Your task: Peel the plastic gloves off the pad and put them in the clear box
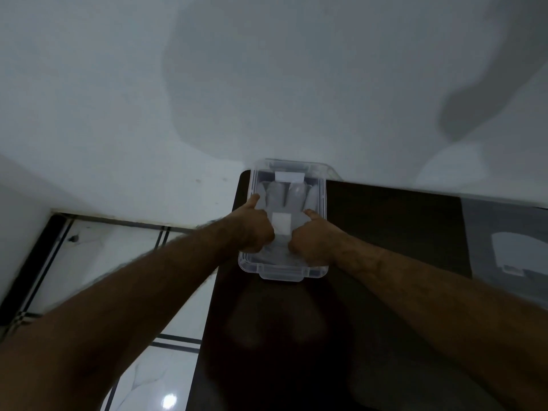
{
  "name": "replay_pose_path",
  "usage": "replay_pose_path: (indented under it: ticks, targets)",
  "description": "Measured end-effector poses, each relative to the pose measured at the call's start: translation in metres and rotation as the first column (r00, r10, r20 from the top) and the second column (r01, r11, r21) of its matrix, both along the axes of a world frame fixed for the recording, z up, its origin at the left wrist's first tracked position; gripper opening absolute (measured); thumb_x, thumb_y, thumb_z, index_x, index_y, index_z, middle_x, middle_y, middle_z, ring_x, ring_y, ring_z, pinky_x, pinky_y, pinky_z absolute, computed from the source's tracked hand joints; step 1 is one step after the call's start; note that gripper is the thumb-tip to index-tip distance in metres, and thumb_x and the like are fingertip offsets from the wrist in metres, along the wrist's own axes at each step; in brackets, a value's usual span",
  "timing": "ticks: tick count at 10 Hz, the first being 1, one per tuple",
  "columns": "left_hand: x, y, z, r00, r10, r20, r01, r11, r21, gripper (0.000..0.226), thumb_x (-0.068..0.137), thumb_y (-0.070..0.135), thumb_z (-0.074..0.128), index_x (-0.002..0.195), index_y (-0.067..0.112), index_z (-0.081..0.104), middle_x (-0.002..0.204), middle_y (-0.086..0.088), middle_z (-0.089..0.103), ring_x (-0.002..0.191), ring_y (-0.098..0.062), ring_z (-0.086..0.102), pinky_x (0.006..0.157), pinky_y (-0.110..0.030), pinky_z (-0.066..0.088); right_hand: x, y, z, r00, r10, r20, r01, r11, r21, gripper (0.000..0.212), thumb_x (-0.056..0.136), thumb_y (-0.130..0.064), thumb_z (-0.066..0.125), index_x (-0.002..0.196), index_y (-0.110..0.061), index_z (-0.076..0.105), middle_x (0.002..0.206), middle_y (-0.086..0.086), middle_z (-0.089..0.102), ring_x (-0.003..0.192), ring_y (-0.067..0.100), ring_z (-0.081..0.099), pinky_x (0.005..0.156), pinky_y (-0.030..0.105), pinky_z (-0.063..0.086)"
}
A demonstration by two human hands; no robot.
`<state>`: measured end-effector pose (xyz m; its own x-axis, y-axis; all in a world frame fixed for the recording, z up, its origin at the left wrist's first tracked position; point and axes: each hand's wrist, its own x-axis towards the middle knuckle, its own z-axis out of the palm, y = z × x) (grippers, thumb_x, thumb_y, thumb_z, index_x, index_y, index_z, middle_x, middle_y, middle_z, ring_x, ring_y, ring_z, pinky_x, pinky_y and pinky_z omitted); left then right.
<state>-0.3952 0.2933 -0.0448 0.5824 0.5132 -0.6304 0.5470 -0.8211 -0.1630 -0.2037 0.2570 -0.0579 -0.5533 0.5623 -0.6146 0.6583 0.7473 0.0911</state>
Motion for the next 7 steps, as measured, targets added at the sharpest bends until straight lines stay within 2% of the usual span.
replay_pose_path:
  ticks: [2,3,4,5,6,7]
  targets:
    - [-0.001,-0.003,0.003,0.999,0.002,-0.041,-0.003,1.000,-0.015,0.036,0.103,0.029,0.066,0.139,0.025,0.068,0.138,-0.003,0.069,0.144,-0.028,0.053,0.128,-0.072,-0.003,-0.003,0.001,0.008,0.994,-0.093,0.065,0.100,0.988,-0.120,0.040,0.104,-0.037,0.058,0.142,-0.027,0.060,0.143,0.003,0.062,0.143,0.028,0.050,0.125,0.070,0.003]
    - [0.000,0.003,0.002,1.000,-0.011,0.006,0.011,1.000,0.015,0.031,0.103,0.027,0.065,0.133,0.026,0.071,0.128,-0.001,0.073,0.138,-0.026,0.058,0.127,-0.073,-0.001,-0.001,0.003,0.013,0.994,-0.099,0.045,0.103,0.991,-0.090,0.037,0.104,-0.036,0.057,0.140,-0.026,0.062,0.137,0.003,0.064,0.137,0.027,0.055,0.125,0.069,0.006]
    - [0.002,0.008,0.003,0.998,-0.007,0.059,0.002,0.997,0.076,0.029,0.101,0.025,0.065,0.130,0.025,0.072,0.122,0.000,0.075,0.133,-0.025,0.061,0.126,-0.073,0.000,0.000,0.005,0.013,0.997,-0.064,0.043,0.063,0.998,0.019,0.038,0.104,-0.038,0.056,0.139,-0.026,0.062,0.138,0.004,0.065,0.138,0.030,0.055,0.125,0.070,0.010]
    - [0.005,0.013,0.004,0.999,0.013,0.041,-0.017,0.994,0.108,0.032,0.101,0.028,0.067,0.133,0.026,0.070,0.128,0.000,0.075,0.138,-0.026,0.058,0.126,-0.073,-0.002,-0.001,0.008,0.008,0.990,-0.088,0.114,0.085,0.996,0.028,0.043,0.103,-0.041,0.058,0.144,-0.026,0.059,0.148,0.003,0.060,0.146,0.033,0.048,0.124,0.072,0.004]
    - [0.003,0.011,0.002,0.998,0.065,-0.004,-0.065,0.994,0.082,0.033,0.101,0.030,0.067,0.133,0.026,0.070,0.128,0.001,0.074,0.138,-0.027,0.058,0.125,-0.073,-0.009,0.000,0.005,0.012,0.993,-0.093,0.077,0.090,0.995,0.032,0.043,0.102,-0.039,0.060,0.142,-0.026,0.060,0.147,0.003,0.061,0.146,0.032,0.048,0.124,0.072,0.000]
    - [0.004,0.010,0.008,0.996,0.081,0.032,-0.085,0.988,0.132,0.030,0.099,0.027,0.068,0.129,0.026,0.071,0.122,0.002,0.075,0.135,-0.026,0.060,0.125,-0.073,-0.009,0.005,0.010,0.021,0.997,-0.069,-0.031,0.072,0.993,0.099,0.034,0.100,-0.029,0.061,0.133,-0.026,0.067,0.129,0.001,0.070,0.135,0.028,0.058,0.125,0.068,-0.005]
